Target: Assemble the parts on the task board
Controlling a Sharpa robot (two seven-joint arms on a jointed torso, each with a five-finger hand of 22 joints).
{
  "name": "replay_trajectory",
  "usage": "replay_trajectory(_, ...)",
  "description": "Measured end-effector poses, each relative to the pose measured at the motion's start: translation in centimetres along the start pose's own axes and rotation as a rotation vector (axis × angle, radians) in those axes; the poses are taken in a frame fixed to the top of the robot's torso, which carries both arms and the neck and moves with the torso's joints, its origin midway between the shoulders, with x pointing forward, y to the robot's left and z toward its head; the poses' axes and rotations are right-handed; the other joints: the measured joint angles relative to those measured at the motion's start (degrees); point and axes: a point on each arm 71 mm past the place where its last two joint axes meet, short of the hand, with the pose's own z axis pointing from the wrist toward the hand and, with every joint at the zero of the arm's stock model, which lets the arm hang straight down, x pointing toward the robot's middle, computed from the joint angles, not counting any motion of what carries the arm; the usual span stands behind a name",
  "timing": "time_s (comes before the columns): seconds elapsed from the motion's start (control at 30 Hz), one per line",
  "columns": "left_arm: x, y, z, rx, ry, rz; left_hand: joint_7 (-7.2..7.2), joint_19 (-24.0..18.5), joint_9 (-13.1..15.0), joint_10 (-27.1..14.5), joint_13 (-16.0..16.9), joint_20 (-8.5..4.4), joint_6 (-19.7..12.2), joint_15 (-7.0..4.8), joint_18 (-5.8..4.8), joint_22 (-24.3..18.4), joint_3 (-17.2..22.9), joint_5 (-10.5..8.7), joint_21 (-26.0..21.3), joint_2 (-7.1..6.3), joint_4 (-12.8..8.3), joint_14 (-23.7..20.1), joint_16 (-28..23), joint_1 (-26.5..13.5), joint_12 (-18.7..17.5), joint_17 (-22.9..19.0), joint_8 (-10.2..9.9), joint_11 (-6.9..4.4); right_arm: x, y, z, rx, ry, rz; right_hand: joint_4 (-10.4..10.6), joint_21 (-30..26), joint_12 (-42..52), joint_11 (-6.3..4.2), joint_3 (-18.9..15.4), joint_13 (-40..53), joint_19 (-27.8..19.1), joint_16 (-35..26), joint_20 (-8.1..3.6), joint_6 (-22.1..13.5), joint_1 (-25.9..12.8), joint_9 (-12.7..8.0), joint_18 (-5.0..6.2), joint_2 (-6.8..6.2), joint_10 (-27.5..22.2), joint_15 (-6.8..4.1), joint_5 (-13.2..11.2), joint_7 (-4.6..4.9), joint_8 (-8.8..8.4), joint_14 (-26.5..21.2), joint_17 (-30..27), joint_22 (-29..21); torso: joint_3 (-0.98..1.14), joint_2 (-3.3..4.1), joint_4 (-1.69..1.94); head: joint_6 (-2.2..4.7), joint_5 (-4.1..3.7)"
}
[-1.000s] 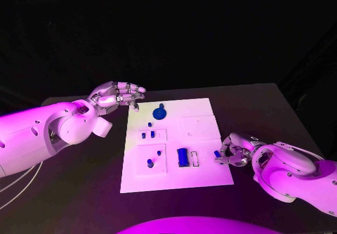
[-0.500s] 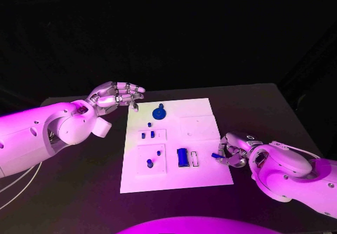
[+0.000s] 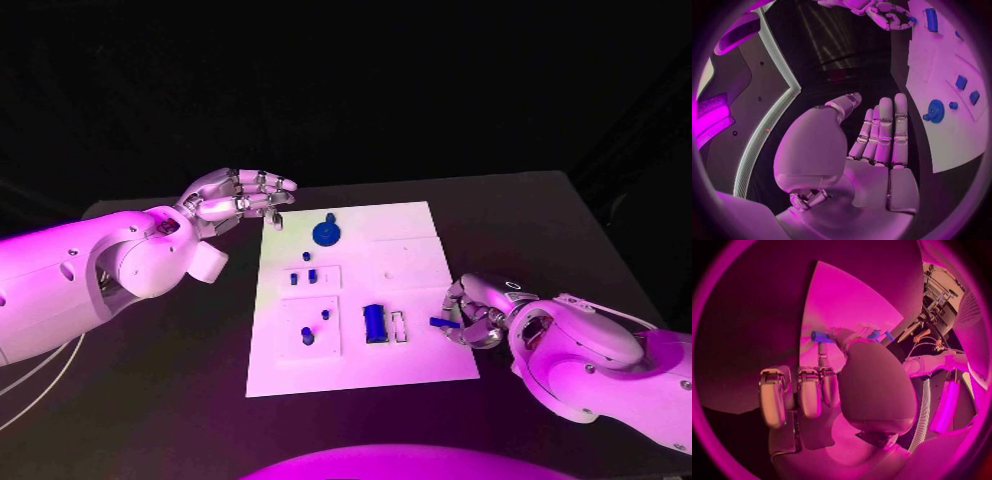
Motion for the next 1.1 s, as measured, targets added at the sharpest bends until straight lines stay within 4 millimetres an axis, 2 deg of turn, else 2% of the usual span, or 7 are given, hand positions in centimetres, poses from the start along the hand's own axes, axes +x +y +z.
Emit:
replay_trajectory(0.23,0.0,0.0,0.0,0.0,0.0,0.0,0.0,0.0,0.0,0.0,0.0,0.0,0.0,0.0,0.0,-0.1,0.0,0.0,-0.2,0.23,0.0,0.0,0.0,0.2,0.0,0.0,0.2,0.0,-0.2,1.1,-0.1,0.007,0.017,0.124,0.1,0.0,0.2,0.0,0.4,0.0,0.0,0.0,0.0,-0.2,-1.5,0.0,0.0,0.34,0.0,0.0,0.7,0.14,0.0,0.0,0.0,0.0,0.01,0.02,-0.02,-0.11,-0.04)
replay_trajectory(0.5,0.1,0.0,0.0,0.0,0.001,0.0,0.0,0.2,0.0,0.0,0.0,-0.21,0.0,0.0,0.0,-0.1,0.0,0.0,-0.2,0.23,0.0,0.0,0.0,0.2,0.2,0.0,0.3,0.0,0.6,2.2,0.6,0.021,0.063,0.23,-0.9,0.0,0.2,0.0,2.8,0.0,0.0,0.0,0.01,-0.7,-4.0,0.0,0.0,0.56,0.0,0.0,0.7,0.05,0.0,0.0,0.0,0.0,0.02,0.03,-0.06,-0.2,-0.19)
replay_trajectory(0.7,0.1,0.0,0.0,0.0,0.001,0.0,0.0,0.2,0.0,0.0,0.0,-0.21,0.0,0.0,0.0,-0.1,0.0,0.0,-0.2,0.23,0.0,0.0,0.0,0.2,0.2,0.0,0.3,0.0,1.3,2.7,1.2,0.032,0.091,0.263,0.1,0.0,0.2,0.01,3.4,0.0,0.0,0.0,0.01,-0.8,-6.2,0.0,0.0,0.86,0.0,0.0,0.7,0.15,0.0,0.0,0.0,0.0,0.02,0.03,-0.04,-0.32,-0.23)
replay_trajectory(0.9,0.0,0.0,-0.1,0.0,0.001,0.0,0.0,0.2,0.0,0.0,0.0,-0.21,0.0,0.0,0.0,-0.1,0.0,0.0,-0.2,0.48,0.0,0.0,0.0,0.5,0.2,0.0,0.3,0.0,1.8,2.9,1.7,0.041,0.108,0.278,0.3,0.0,0.2,0.01,3.5,0.0,0.0,0.0,0.01,-0.9,-6.7,0.0,0.0,1.13,0.0,0.0,0.9,0.25,0.03,0.0,0.0,0.0,0.03,0.03,0.0,-0.4,-0.21)
replay_trajectory(1.1,0.0,0.0,-0.1,-0.001,0.001,0.0,0.0,0.2,0.0,0.0,0.0,-0.21,0.0,0.0,0.0,-0.1,0.3,0.0,-0.2,0.48,0.0,0.0,0.0,0.5,0.2,0.0,0.3,0.0,2.1,3.2,2.0,0.043,0.123,0.286,0.8,0.0,0.4,0.01,3.3,0.0,0.0,0.0,0.01,-1.0,-8.1,0.3,0.0,0.47,0.0,0.0,0.7,0.31,1.19,0.0,0.0,0.0,0.04,0.03,-0.02,-0.44,-0.17)
